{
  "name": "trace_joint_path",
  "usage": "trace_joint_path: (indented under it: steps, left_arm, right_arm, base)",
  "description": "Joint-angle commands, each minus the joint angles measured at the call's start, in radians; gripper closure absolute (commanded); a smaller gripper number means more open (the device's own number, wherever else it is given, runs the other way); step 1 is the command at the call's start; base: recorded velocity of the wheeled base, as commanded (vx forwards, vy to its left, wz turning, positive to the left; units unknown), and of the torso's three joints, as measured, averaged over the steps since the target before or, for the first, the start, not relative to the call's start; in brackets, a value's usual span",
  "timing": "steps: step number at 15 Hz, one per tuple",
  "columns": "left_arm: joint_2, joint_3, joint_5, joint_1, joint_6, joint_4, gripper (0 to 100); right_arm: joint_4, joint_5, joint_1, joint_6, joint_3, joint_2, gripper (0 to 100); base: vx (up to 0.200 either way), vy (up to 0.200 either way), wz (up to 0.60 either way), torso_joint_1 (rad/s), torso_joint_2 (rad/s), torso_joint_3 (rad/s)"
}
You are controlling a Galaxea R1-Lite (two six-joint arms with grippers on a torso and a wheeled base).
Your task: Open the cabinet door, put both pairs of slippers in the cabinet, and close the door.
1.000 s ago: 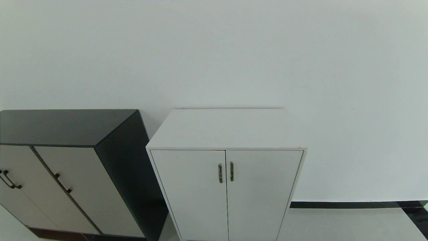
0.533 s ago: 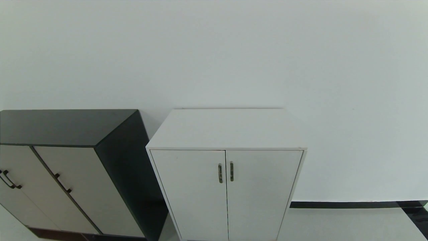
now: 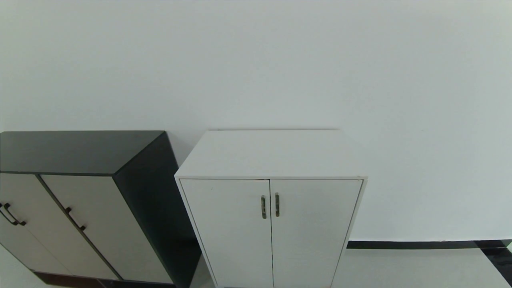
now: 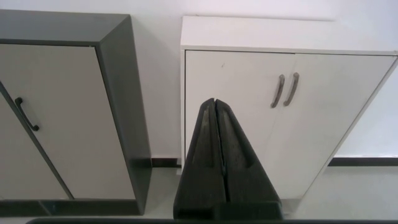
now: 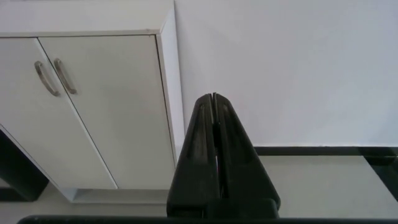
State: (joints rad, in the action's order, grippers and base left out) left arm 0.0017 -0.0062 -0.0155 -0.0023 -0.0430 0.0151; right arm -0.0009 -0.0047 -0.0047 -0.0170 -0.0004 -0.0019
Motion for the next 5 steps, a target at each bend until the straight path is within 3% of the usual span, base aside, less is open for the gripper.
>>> trace_joint_path:
  steps: [1,5]
  left_arm:
    - [0.0,0.0,0.0,0.001,0.0,0.0,100]
    - [0.001,0.0,-0.001,0.001,0.003,0.0,100]
  right_arm:
    - [0.001,0.0,0.0,0.002,0.0,0.002,100]
    - [0.001,0.0,0.0,0.002,0.0,0.002,100]
  base:
    - [0.0,0.0,0.0,0.0,0.0,0.0]
    - [0.0,0.0,0.0,0.0,0.0,0.0]
